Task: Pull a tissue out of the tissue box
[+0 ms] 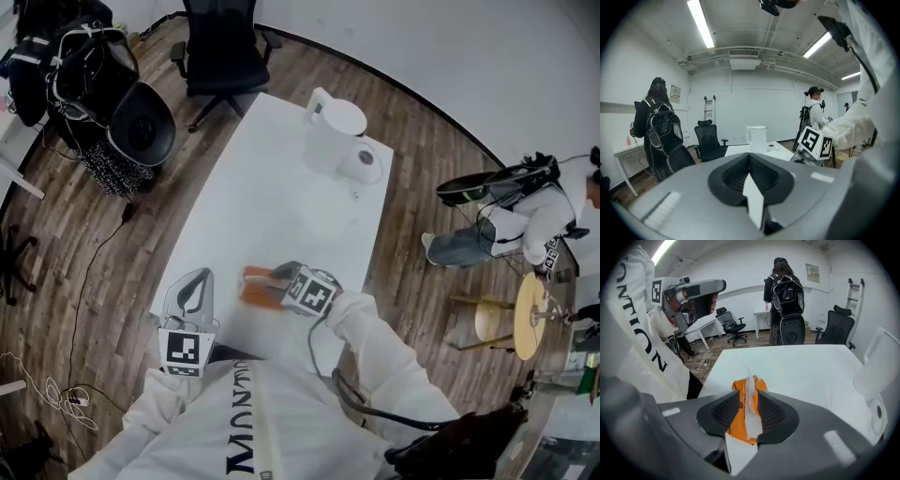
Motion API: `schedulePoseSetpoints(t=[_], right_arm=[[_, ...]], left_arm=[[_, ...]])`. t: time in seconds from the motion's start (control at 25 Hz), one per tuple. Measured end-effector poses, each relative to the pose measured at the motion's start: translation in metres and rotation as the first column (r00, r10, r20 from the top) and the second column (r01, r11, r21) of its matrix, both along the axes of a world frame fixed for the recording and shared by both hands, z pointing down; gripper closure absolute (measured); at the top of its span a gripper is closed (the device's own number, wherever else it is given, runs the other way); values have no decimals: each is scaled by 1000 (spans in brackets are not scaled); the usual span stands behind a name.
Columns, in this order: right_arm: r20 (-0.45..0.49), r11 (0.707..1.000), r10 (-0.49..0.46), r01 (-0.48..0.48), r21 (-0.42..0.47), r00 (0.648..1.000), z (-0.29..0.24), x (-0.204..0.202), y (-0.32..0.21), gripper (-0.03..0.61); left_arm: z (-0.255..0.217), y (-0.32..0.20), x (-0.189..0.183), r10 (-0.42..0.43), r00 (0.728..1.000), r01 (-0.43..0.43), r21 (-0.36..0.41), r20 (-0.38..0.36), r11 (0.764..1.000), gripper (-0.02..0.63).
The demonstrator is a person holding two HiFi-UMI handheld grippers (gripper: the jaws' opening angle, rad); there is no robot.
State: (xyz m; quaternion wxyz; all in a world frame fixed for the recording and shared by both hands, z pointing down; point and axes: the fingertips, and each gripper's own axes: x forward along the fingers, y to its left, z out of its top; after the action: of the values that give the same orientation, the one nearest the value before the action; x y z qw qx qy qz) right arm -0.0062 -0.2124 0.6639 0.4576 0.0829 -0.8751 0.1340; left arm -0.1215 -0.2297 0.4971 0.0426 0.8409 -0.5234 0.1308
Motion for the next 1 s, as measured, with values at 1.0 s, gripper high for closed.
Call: schedulePoseSetpoints(t=[1.0], right_arm=[[46,989,138,-140,40,989,-4,1,-6,574]], left_arm=[[0,4,3,44,999,-44,-5,14,999,616]])
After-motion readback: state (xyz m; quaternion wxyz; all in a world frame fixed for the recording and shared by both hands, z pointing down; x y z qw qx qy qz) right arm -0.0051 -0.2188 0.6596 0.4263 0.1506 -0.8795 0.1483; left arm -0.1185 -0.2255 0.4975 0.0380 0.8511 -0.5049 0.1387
